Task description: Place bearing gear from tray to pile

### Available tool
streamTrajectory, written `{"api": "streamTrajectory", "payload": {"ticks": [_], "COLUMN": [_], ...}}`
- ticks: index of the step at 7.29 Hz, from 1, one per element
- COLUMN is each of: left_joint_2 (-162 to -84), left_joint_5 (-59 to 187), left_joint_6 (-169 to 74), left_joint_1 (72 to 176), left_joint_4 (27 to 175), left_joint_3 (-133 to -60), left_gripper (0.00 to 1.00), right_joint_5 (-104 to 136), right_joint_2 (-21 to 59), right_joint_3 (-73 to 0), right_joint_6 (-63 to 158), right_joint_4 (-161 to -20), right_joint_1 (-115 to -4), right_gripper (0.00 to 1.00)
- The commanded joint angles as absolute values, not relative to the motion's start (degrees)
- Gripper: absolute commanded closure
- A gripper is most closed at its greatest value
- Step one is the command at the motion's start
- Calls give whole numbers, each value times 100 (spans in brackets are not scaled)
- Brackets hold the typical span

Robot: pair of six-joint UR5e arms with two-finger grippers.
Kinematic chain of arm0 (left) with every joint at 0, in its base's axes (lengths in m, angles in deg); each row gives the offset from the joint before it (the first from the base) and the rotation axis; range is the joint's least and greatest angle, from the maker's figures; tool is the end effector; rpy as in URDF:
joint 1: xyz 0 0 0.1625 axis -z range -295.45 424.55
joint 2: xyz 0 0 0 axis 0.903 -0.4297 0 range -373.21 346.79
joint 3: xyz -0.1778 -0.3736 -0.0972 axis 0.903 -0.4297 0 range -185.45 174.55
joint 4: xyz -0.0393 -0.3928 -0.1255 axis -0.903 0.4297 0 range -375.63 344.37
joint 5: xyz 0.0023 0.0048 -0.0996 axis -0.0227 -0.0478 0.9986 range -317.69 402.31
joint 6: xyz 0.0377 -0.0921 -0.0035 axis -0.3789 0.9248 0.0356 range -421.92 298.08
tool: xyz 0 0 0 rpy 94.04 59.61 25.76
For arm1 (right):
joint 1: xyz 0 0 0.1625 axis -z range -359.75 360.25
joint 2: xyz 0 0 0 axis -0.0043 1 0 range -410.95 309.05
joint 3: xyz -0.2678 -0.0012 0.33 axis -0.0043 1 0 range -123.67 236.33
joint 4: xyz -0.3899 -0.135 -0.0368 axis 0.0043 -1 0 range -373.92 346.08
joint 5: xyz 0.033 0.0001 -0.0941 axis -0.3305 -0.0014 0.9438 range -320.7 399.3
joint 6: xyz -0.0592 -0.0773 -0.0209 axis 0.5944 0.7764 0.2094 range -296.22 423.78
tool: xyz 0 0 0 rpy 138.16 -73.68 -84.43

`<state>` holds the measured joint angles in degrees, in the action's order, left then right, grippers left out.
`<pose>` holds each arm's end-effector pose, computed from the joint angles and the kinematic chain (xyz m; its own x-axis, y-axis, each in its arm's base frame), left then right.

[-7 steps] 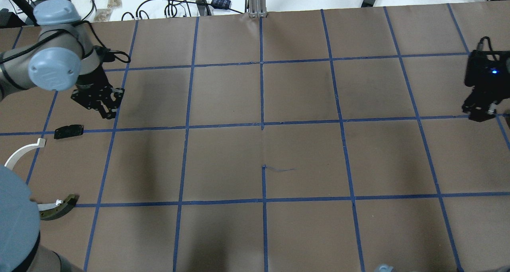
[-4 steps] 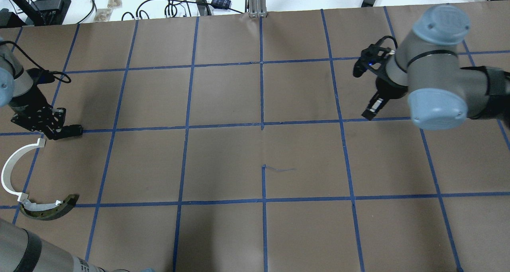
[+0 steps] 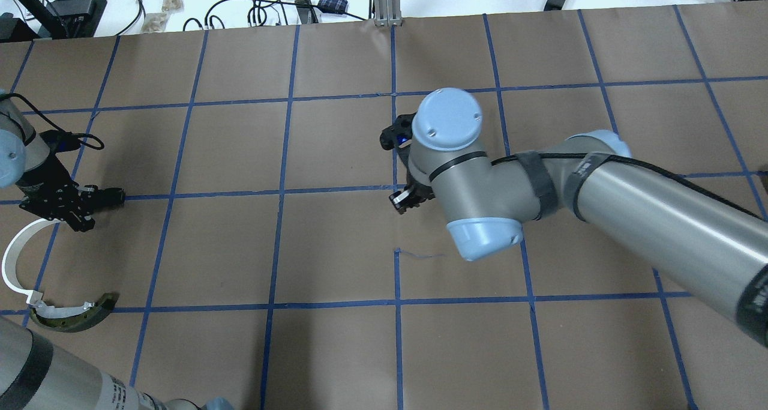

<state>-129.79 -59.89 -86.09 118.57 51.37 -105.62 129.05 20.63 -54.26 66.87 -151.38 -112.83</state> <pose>0.2488 -0.5337 0.1898 -0.9822 -0.1650 -0.0900 -0.1847 0.9356 0.3008 0.3397 -0.4558 0.2349 -0.8975 -0.4409 0.0037 -0.4366 0.8876 -0.1470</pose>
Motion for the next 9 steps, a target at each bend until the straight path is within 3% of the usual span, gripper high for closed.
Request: {"api": "streamTrajectory", "payload": {"ticks": [1,2,3,4,5,6,9], "left_joint_2": [-13002,-13002,-13002,-13011,-13011,-12993,-12819], "left_joint_5": [-6016,-6130,-6131,-6122,-6096,-6087,-5913], "left_joint_6": [-8609,-8617,-8609,-8600,-8565,-8547,-8434], "left_joint_1": [11782,11738,11729,11720,11720,11729,12034], "left_joint_4": [5152,5178,5170,5170,5152,5169,5248], "left_joint_3": [-10590,-10599,-10669,-10704,-10705,-10705,-10548], "left_gripper": [100,100,100,84,20,4,0], "right_joint_5": [12948,12861,12764,12763,12789,12764,12578], "right_joint_2": [1491,1314,1182,1224,1372,1652,2681], "right_joint_3": [-4960,-4792,-4703,-4677,-4528,-4344,-3274], "right_joint_6": [5211,5183,4887,4771,4840,5371,6569], "right_joint_4": [-15226,-15252,-15261,-15270,-15278,-14713,-11800], "right_joint_1": [-11875,-11875,-11867,-11745,-11396,-10853,-9200], "right_gripper": [78,63,26,9,0,0,0]}}
